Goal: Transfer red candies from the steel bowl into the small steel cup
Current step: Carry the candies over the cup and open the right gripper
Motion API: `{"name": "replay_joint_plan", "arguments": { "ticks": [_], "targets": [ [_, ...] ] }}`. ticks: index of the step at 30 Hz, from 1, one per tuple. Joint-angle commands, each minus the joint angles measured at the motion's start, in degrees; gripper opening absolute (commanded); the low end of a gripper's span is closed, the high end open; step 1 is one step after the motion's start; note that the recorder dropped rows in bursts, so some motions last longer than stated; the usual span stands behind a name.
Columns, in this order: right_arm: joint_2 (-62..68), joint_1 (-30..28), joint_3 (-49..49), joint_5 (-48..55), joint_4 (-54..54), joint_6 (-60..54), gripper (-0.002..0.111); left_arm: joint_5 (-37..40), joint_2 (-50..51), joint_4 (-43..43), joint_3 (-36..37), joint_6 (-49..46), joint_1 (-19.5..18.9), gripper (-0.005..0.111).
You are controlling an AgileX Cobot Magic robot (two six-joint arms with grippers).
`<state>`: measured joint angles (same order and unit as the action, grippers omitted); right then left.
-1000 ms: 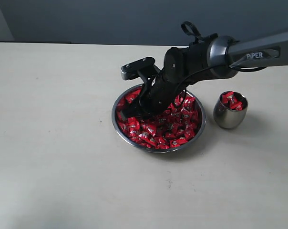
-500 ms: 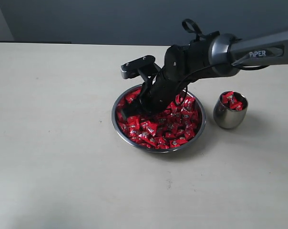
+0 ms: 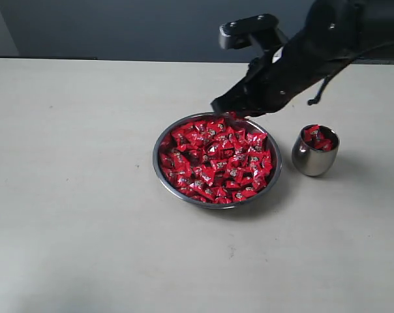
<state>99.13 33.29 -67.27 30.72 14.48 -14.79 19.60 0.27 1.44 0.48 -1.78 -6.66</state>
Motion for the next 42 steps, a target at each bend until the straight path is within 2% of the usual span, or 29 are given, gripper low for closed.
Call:
{"name": "replay_joint_plan", "arguments": {
  "ticks": [1, 5, 10, 20, 32, 42],
  "targets": [
    [-6.3, -6.5, 7.1, -3.3, -0.5, 0.3, 0.000, -0.3, -0.3, 0.1, -0.5, 0.1, 0.5, 0.000],
    [-8.2, -13.3, 11.3, -4.0, -1.2, 0.4, 0.000, -0.3, -0.3, 0.1, -0.5, 0.1, 0.5, 0.000],
    [-8.3, -16.5, 13.8, -4.3, -1.3, 0.4, 0.000, -0.3, -0.3, 0.1, -0.5, 0.1, 0.5, 0.000],
    [-8.3, -16.8, 14.4, -5.7, -5.6, 1.4, 0.000, -0.3, -0.3, 0.1, -0.5, 0.1, 0.5, 0.000],
    [-3.3, -16.8, 14.4, -12.4, -5.0, 1.6, 0.000, -0.3, -0.3, 0.1, -0.5, 0.1, 0.5, 0.000],
    [-2.0, -18.0, 14.4, -11.2, -6.4, 1.6, 0.000, -0.3, -0.3, 0.1, -0.5, 0.1, 0.5, 0.000]
  ]
}}
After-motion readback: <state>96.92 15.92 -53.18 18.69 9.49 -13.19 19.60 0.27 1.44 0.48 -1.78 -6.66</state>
